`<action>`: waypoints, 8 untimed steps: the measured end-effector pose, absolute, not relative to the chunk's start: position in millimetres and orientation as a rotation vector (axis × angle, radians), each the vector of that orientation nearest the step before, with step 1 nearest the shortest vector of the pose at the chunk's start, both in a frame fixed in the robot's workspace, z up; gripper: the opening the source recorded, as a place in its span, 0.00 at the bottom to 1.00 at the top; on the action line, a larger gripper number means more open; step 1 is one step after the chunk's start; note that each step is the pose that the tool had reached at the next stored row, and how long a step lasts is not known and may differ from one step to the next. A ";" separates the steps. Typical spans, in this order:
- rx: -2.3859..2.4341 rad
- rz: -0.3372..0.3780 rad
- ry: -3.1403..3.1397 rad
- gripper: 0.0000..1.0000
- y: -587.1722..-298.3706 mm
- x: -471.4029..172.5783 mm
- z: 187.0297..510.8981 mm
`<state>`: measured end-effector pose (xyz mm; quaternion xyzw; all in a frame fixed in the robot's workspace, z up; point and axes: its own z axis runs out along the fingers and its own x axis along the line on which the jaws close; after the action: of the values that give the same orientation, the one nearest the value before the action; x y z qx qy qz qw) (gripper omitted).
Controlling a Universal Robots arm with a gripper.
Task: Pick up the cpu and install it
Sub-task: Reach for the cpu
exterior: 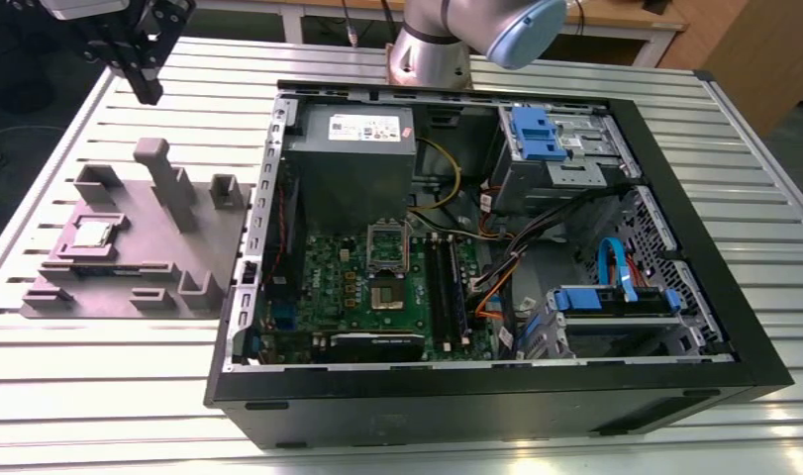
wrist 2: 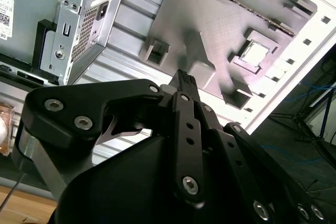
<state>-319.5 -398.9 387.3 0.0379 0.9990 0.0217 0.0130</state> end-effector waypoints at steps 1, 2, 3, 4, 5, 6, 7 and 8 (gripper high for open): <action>0.118 0.068 3.113 0.11 -398.9 -320.1 387.3; 0.118 0.068 3.113 0.11 -398.9 -321.0 387.3; 0.118 0.068 3.112 0.11 -398.9 -322.1 387.2; 0.118 0.068 3.112 0.11 -398.9 -322.9 387.2; 0.118 0.068 3.114 0.11 -398.9 -323.1 387.2; 0.118 0.069 3.119 0.11 -398.9 -323.4 387.1; 0.119 0.070 3.127 0.11 -398.9 -323.6 387.0; 0.120 0.072 3.136 0.11 -398.9 -323.8 386.9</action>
<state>-323.8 -398.9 386.9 0.0381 0.9990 0.0229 0.0011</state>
